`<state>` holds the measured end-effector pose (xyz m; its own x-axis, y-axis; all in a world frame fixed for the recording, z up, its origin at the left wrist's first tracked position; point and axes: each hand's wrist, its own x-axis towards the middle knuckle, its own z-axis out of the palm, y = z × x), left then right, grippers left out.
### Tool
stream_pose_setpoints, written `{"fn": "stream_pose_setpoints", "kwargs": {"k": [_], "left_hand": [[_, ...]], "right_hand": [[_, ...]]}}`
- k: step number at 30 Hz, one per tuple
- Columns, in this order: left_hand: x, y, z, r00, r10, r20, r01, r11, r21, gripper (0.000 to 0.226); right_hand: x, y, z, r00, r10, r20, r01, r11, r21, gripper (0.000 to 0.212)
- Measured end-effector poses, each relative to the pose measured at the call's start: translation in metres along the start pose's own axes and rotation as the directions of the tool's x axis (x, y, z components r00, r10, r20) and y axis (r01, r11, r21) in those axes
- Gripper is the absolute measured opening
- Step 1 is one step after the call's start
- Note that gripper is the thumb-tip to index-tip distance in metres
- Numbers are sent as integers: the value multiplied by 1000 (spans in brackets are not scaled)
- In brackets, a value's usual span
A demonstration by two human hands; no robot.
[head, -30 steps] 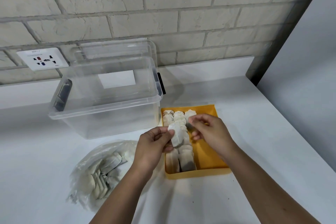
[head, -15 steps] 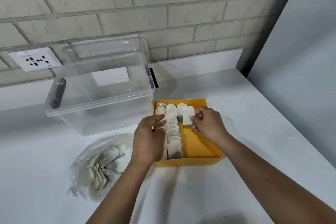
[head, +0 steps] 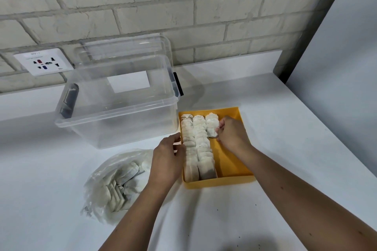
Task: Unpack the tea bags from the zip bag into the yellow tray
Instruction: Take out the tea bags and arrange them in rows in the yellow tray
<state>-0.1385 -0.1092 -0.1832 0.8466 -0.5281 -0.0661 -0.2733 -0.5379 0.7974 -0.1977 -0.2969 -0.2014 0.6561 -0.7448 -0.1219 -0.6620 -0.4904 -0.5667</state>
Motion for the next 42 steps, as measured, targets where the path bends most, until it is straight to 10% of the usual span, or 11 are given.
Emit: {"fn": "stream_pose_setpoints", "kwargs": {"k": [13,20,30,42], "left_hand": [[-37,-6,-71,978,52,-202,-97,971,-221,13],[-74,-81,-117,896,6,-443,80,981,175,11],[-90,-99,-112,935,-285,-212,331,915,232,45],[-99,-105,-124,941,-291,-172,286,957,-54,62]], "right_hand": [[-71,-37,-32,952,-286,-109,299,944,142,23],[-129,-87,19,859,-490,149,353,777,521,12],[-146,-105,89,738,-510,442,336,845,415,17],[-146,-122,122,830,-390,399,290,912,289,38]]}}
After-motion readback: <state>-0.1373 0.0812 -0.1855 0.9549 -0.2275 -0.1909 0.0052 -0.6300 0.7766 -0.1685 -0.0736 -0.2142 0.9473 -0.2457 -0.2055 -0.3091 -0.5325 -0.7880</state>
